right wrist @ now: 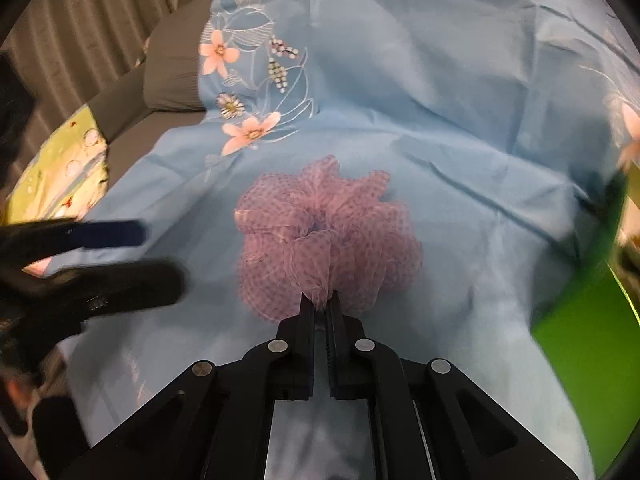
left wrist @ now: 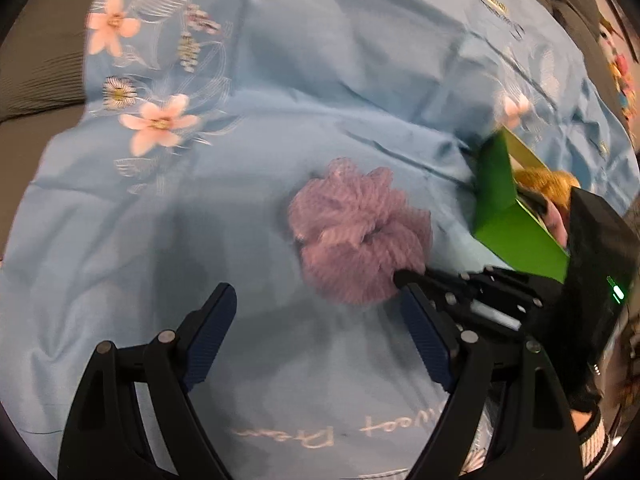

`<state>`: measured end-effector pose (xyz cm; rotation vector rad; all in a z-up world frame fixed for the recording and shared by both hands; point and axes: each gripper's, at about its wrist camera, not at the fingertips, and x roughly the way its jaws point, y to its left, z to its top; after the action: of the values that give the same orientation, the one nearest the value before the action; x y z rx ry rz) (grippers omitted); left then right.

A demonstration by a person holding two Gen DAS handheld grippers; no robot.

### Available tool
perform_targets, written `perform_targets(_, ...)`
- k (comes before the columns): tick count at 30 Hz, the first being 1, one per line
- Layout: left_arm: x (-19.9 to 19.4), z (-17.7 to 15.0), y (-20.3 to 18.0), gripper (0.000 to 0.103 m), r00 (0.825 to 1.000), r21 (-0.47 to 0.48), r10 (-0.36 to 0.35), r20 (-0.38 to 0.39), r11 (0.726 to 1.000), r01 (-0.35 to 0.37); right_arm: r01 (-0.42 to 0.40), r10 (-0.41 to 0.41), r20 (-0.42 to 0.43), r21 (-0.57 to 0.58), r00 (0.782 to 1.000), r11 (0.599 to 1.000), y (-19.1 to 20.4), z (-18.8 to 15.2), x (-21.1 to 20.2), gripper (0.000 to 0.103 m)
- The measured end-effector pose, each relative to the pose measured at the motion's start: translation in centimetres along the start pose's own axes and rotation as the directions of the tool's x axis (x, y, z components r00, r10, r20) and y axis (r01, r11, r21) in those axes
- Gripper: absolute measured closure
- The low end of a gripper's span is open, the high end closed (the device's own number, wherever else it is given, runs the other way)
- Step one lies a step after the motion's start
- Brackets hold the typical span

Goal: Organize soft objects
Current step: 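Move the right gripper to the lilac mesh bath puff and grasp it, then carry the bath puff with the right gripper and release it into the box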

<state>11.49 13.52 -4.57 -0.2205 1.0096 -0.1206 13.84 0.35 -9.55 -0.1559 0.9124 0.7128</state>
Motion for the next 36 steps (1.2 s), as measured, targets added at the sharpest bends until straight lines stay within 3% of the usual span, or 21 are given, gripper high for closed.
perform_targets(11, 4.5, -3.3, -5.8, 0.022, 0.981, 0.074, -0.12, -0.152, 0.988, 0.133, -0.016, 0.021, -0.038, 0.125, 0.999, 0.992, -2.2, -8.4, -6.6, 0.097)
perform_targets(13, 4.5, -3.8, -6.9, 0.032, 0.983, 0.096, -0.117, -0.144, 0.987, 0.132, -0.009, 0.015, -0.036, 0.144, 0.999, 0.989, -2.6, -9.1, -7.3, 0.097)
perform_targets(15, 4.5, -3.9, -7.8, 0.072, 0.977, 0.102, -0.143, -0.156, 0.982, 0.16, -0.002, 0.007, -0.029, 0.155, 1.0, 0.988, -2.8, -9.8, -8.1, 0.097)
perform_targets(17, 4.3, -4.1, -8.7, 0.079, 0.976, 0.125, -0.148, -0.163, 0.978, 0.169, 0.003, 0.0, -0.017, 0.16, 1.0, 0.987, -2.8, -10.2, -8.7, 0.097)
perform_targets(23, 2.7, -4.0, -12.1, 0.081, 0.979, 0.199, -0.159, -0.129, 0.963, 0.183, 0.012, -0.022, 0.058, 0.18, 0.998, 0.984, -3.4, -10.6, -11.5, 0.097)
perform_targets(28, 0.7, -2.0, -16.8, 0.081, 0.978, 0.281, -0.19, -0.081, 0.937, 0.206, 0.036, -0.066, 0.147, 0.201, 0.987, 0.979, -4.6, -10.4, -15.0, 0.097)
perform_targets(36, -1.2, 2.1, -25.8, 0.081, 0.967, 0.408, -0.253, 0.003, 0.883, 0.23, 0.131, -0.206, 0.313, 0.246, 0.927, 0.96, -9.4, -8.7, -22.4, 0.097)
